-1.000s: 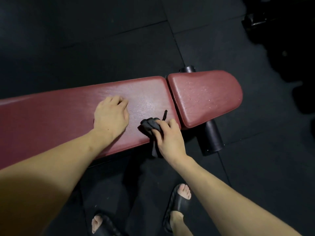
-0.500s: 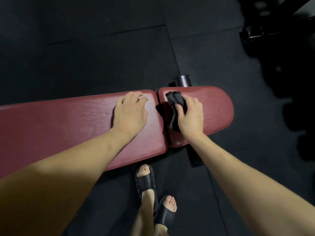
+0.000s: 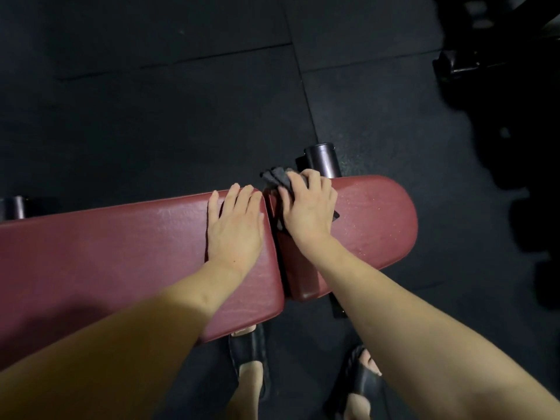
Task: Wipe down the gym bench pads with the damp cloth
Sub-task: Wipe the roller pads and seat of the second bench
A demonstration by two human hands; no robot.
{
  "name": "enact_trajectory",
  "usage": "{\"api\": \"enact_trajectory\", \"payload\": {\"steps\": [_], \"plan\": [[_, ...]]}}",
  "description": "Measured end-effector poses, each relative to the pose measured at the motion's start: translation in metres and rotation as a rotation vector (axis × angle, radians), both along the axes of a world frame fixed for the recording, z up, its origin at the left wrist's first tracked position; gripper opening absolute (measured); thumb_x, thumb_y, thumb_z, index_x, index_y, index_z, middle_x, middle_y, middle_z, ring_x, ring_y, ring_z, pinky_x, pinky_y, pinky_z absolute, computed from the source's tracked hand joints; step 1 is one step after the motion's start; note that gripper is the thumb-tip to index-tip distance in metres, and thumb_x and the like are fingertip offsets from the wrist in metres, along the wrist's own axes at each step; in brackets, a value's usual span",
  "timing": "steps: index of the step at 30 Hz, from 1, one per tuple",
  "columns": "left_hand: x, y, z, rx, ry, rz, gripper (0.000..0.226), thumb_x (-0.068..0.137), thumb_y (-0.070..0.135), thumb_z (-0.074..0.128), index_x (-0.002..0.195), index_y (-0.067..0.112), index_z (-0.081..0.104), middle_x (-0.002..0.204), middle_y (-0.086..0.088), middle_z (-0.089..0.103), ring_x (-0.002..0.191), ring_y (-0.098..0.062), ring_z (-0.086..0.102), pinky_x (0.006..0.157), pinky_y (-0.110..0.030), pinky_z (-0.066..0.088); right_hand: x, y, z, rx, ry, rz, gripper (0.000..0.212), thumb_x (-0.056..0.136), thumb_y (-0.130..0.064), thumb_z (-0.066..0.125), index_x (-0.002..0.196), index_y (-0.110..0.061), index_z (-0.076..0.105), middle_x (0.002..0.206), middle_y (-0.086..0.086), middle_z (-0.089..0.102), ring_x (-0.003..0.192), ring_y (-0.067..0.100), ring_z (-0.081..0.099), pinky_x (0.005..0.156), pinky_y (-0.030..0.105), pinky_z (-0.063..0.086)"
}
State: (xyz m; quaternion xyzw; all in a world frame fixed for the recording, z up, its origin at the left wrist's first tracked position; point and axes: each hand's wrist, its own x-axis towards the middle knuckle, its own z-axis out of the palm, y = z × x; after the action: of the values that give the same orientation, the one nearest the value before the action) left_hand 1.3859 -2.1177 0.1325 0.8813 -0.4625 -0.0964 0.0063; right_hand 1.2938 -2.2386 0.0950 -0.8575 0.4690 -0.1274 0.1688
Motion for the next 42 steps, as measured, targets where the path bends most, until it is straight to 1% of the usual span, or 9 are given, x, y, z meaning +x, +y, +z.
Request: {"api": "enact_trajectory", "payload": {"steps": [6,10,15,19,23,27,31,34,42], "plan": [[-0.019,-0.022,-0.013,-0.012,-0.075,0.177,0.037,0.102,0.028,0.05,0.137,0.019,0.058,0.139,-0.002,0.054,0.141,-0.025,0.038,0.124,-0.059,0.01,-0.015,-0.032,-0.013,-0.056,-0.11,0.285,0.031,0.101,-0.034,0.055,0.118,-0.012,0.069,0.112,0.006,0.063,0.11,0.029,0.053,0.105,0.046,0.041],[-0.021,-0.023,-0.017,-0.014,-0.102,0.211,0.038,0.1,0.028,0.049,0.137,0.02,0.058,0.139,-0.003,0.052,0.141,-0.024,0.038,0.124,-0.058,0.009,-0.042,-0.062,-0.021,0.008,-0.137,0.388,0.031,0.099,-0.033,0.055,0.116,-0.009,0.068,0.104,0.011,0.06,0.096,0.032,0.054,0.086,0.043,0.046],[-0.022,-0.023,-0.019,-0.04,-0.155,0.21,0.038,0.101,0.028,0.048,0.136,0.02,0.058,0.137,-0.001,0.052,0.14,-0.023,0.041,0.124,-0.055,0.011,-0.105,-0.114,-0.041,-0.001,-0.058,0.177,0.027,0.099,-0.028,0.059,0.121,-0.013,0.067,0.105,0.012,0.056,0.091,0.034,0.048,0.083,0.049,0.045],[-0.021,-0.022,-0.02,-0.054,-0.167,0.208,0.038,0.1,0.028,0.047,0.136,0.021,0.058,0.136,0.0,0.051,0.139,-0.021,0.042,0.125,-0.055,0.011,-0.071,-0.078,-0.032,0.045,-0.066,-0.116,0.025,0.094,-0.028,0.063,0.115,-0.015,0.07,0.102,0.014,0.055,0.093,0.034,0.048,0.081,0.045,0.045],[-0.021,-0.022,-0.021,-0.054,-0.172,0.192,0.039,0.101,0.028,0.045,0.136,0.021,0.058,0.136,0.0,0.05,0.139,-0.021,0.041,0.125,-0.054,0.01,-0.024,-0.031,-0.013,0.048,-0.134,0.049,0.029,0.098,-0.035,0.054,0.116,-0.017,0.068,0.1,0.008,0.053,0.092,0.029,0.048,0.077,0.043,0.045],[-0.022,-0.023,-0.019,-0.05,-0.163,0.201,0.04,0.101,0.028,0.044,0.138,0.021,0.058,0.137,0.001,0.051,0.14,-0.02,0.04,0.125,-0.054,0.01,-0.044,-0.054,-0.015,0.035,-0.135,0.229,0.03,0.099,-0.036,0.054,0.116,-0.016,0.068,0.101,0.009,0.053,0.092,0.031,0.049,0.076,0.044,0.046],[-0.015,-0.013,-0.013,-0.013,-0.135,0.111,0.044,0.103,0.024,0.041,0.146,0.018,0.053,0.146,-0.001,0.052,0.147,-0.021,0.036,0.125,-0.056,0.011,-0.076,-0.087,-0.026,0.042,-0.073,-0.021,0.026,0.096,-0.033,0.061,0.108,-0.013,0.071,0.107,0.016,0.053,0.096,0.036,0.049,0.084,0.049,0.047],[-0.01,0.004,-0.009,0.102,-0.192,-0.036,0.052,0.108,0.028,0.03,0.158,0.017,0.036,0.164,-0.002,0.036,0.156,-0.021,0.022,0.125,-0.055,0.012,-0.055,-0.073,-0.02,0.079,-0.053,-0.126,0.026,0.095,-0.031,0.062,0.108,-0.011,0.07,0.107,0.017,0.054,0.097,0.038,0.049,0.086,0.05,0.047],[-0.01,0.003,-0.014,0.141,-0.211,-0.033,0.057,0.106,0.029,0.031,0.16,0.011,0.031,0.166,-0.002,0.03,0.158,-0.02,0.015,0.125,-0.057,0.01,-0.018,-0.033,-0.006,0.043,-0.21,0.259,0.023,0.099,-0.024,0.06,0.117,-0.012,0.067,0.105,0.01,0.052,0.094,0.026,0.047,0.078,0.041,0.047]]}}
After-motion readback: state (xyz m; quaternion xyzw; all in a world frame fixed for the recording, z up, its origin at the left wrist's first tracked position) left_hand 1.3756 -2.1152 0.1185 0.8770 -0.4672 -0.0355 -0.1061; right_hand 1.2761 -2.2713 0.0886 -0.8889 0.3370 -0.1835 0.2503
